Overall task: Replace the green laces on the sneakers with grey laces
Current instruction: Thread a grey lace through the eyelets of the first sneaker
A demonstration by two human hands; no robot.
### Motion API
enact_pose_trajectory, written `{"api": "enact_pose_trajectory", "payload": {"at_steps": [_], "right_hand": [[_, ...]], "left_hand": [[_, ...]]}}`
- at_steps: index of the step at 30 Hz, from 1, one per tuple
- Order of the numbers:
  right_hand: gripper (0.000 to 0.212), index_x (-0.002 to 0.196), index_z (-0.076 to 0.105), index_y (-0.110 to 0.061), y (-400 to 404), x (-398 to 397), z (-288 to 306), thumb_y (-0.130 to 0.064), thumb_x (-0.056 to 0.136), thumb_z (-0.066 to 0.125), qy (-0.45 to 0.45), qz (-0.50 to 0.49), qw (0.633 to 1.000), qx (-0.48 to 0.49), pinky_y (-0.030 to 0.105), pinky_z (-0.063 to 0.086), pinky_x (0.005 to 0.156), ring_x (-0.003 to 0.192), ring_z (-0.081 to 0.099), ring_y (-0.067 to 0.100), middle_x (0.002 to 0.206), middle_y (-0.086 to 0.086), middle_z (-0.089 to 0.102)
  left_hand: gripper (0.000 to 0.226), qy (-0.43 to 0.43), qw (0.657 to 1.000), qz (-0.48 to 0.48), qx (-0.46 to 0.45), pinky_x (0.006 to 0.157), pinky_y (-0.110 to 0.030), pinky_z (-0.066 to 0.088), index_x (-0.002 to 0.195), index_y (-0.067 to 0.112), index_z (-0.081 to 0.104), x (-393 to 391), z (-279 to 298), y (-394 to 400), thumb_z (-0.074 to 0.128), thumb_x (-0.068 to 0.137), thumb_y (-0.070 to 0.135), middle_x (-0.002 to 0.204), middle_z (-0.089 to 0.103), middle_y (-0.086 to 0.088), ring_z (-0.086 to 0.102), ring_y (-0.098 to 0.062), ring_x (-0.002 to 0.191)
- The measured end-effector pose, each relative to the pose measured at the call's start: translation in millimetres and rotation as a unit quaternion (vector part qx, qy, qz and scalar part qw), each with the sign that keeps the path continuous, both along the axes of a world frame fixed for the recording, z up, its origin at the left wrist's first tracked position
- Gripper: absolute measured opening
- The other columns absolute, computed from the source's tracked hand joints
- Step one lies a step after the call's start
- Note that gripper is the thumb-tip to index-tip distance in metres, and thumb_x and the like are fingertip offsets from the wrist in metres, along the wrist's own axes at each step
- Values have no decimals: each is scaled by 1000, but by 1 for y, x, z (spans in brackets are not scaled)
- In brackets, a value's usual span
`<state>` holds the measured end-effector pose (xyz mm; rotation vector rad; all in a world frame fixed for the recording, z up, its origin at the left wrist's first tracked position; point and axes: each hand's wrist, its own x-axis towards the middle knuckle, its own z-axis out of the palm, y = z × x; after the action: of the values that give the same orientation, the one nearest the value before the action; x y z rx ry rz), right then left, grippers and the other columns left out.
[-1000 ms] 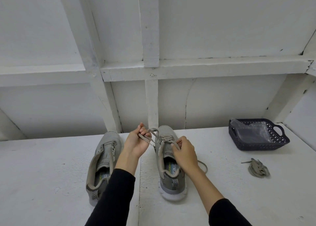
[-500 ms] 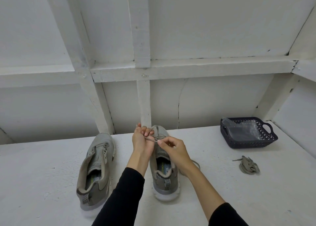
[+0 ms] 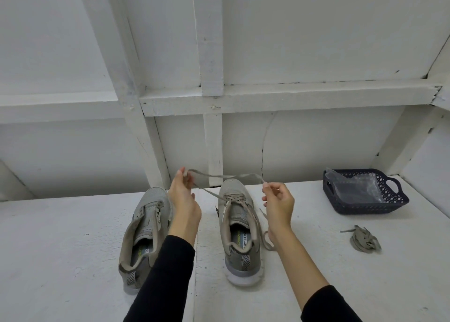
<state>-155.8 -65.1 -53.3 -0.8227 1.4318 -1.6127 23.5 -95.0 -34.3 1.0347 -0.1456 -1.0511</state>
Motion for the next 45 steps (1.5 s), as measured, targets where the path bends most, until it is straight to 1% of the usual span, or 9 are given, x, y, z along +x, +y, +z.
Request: {"api": "enact_pose_trajectory", "payload": {"at_steps": [5, 9, 15, 23, 28, 35, 38, 41, 45], "right_hand": [[5, 85, 67, -11, -1, -2, -4, -14, 89, 67, -29, -52, 998, 4, 26, 51, 66, 60, 58, 8, 79, 3, 67], [8, 82, 65, -13, -1, -6, -5, -8, 89, 66, -101, -86, 991, 10, 27, 53, 68, 66, 60, 15, 81, 6, 69], [8, 87, 64, -7, 2, -16, -6, 0, 90, 61, -226, -83, 970, 34, 28, 53, 69, 74, 62, 19, 88, 12, 69], [6, 97, 57, 0, -2, -25, -4, -1, 96, 52, -517, 36, 854, 31, 19, 56, 61, 80, 57, 15, 93, 12, 61], [5, 91, 61, 1, -4, -24, -4, 1, 93, 56, -441, 33, 896, 33, 16, 51, 63, 71, 51, 10, 82, 8, 56], [13, 104, 59, 2, -6, -33, -14, 1, 98, 47, -339, -9, 940, 15, 20, 52, 71, 72, 53, 11, 94, 11, 64], [18, 99, 57, -2, -6, -37, -16, 6, 99, 41, -344, -30, 938, 28, 25, 50, 74, 76, 54, 14, 95, 13, 63], [17, 95, 56, -2, -7, -40, -16, 8, 97, 43, -379, -44, 923, 46, 25, 50, 73, 77, 54, 16, 89, 11, 59], [4, 94, 57, 0, -8, -40, -19, 1, 95, 54, -367, -25, 929, 48, 24, 50, 72, 76, 55, 15, 85, 10, 57]], "left_hand": [[22, -60, 998, 17, 16, 75, -26, 37, 112, 20, 66, 13, 1, -5, 48, 100, 22, 81, 60, 12, 55, -3, 69], [9, 18, 1000, 2, 20, 75, -25, 43, 89, 20, 63, 18, -3, 0, 58, 95, 24, 74, 57, 8, 54, -7, 68], [12, 119, 993, 17, -21, 69, -23, 53, 96, 13, 65, 25, -12, 3, 56, 99, 20, 82, 58, 3, 60, -9, 76], [19, 175, 984, 14, -27, 77, -27, 55, 91, 9, 62, 26, -12, 2, 48, 102, 15, 76, 50, 1, 55, -10, 70], [25, 203, 979, -6, -15, 70, -29, 53, 94, 9, 62, 27, -12, 4, 43, 105, 21, 67, 37, 3, 43, -6, 58], [30, 144, 989, -42, -2, 100, -30, 45, 103, 11, 64, 26, -13, 3, 39, 106, 25, 86, 52, 2, 54, -9, 82], [26, 121, 990, -65, 22, 91, -23, 45, 115, 21, 64, 25, -15, 3, 42, 105, 29, 84, 45, 5, 46, -4, 76], [22, 137, 987, -76, 23, 72, -18, 45, 104, 23, 65, 26, -18, 1, 43, 104, 25, 81, 41, 5, 42, -3, 69], [25, 157, 985, -72, 0, 75, -22, 49, 98, 20, 62, 25, -16, 2, 39, 106, 22, 88, 47, 1, 47, -7, 76]]}}
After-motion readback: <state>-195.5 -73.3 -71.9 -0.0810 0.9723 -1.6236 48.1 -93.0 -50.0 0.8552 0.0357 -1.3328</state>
